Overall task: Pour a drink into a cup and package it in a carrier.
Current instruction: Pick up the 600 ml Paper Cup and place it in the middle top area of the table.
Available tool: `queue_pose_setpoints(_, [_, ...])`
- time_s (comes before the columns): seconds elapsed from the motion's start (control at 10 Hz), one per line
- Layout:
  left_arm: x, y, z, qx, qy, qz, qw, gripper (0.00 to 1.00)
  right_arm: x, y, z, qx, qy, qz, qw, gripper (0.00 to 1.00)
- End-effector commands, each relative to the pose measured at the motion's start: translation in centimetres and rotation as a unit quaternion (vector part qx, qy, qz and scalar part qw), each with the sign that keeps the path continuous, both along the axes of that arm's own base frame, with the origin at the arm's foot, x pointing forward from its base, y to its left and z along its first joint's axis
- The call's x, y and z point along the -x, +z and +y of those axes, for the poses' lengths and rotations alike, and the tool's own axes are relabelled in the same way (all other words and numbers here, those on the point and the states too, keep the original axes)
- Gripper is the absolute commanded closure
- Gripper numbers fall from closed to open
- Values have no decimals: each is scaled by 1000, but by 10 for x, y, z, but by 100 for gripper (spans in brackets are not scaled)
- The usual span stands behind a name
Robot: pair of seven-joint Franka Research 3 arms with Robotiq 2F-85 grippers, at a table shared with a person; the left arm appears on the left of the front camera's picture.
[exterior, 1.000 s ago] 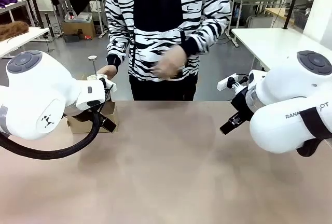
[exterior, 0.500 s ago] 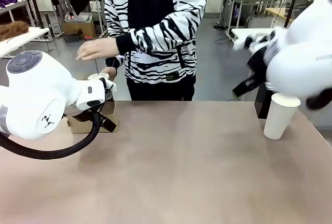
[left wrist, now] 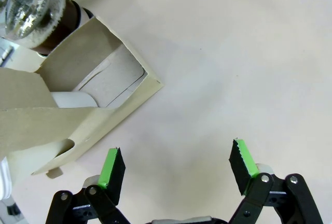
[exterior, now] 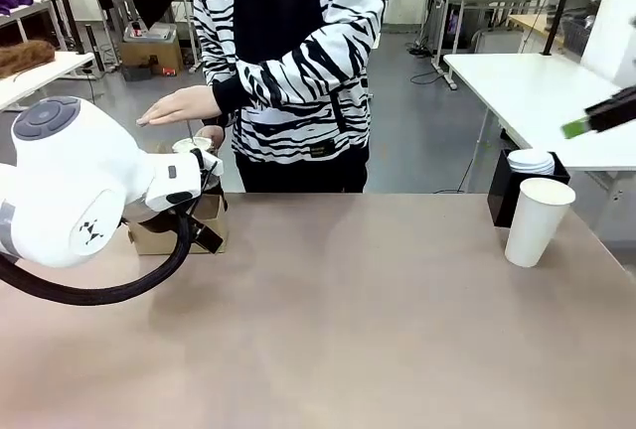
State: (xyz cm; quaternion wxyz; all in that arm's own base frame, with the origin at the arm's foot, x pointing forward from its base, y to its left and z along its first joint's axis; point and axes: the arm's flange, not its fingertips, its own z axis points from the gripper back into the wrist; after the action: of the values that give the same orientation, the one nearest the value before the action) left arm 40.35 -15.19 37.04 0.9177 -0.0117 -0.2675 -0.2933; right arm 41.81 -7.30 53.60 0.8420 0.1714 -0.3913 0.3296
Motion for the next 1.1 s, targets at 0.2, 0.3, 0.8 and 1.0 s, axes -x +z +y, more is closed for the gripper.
queue_pose_setpoints(0.2, [0,0,0,0,0,0,1000,0,-11,-79,-82,-130,105,-85,982,0])
queue_pose_setpoints(0.3, [0,0,0,0,0,0,1000,0,-19,-95,-86,-146,105,-96,979,0])
queue_pose_setpoints(0.8, [0,0,0,0,0,0,1000,0,12,-78,-88,-128,79,-101,984,0])
queue_pose_setpoints(1.0, [0,0,0,0,0,0,1000,0,-3,-113,-109,-165,73,-74,981,0])
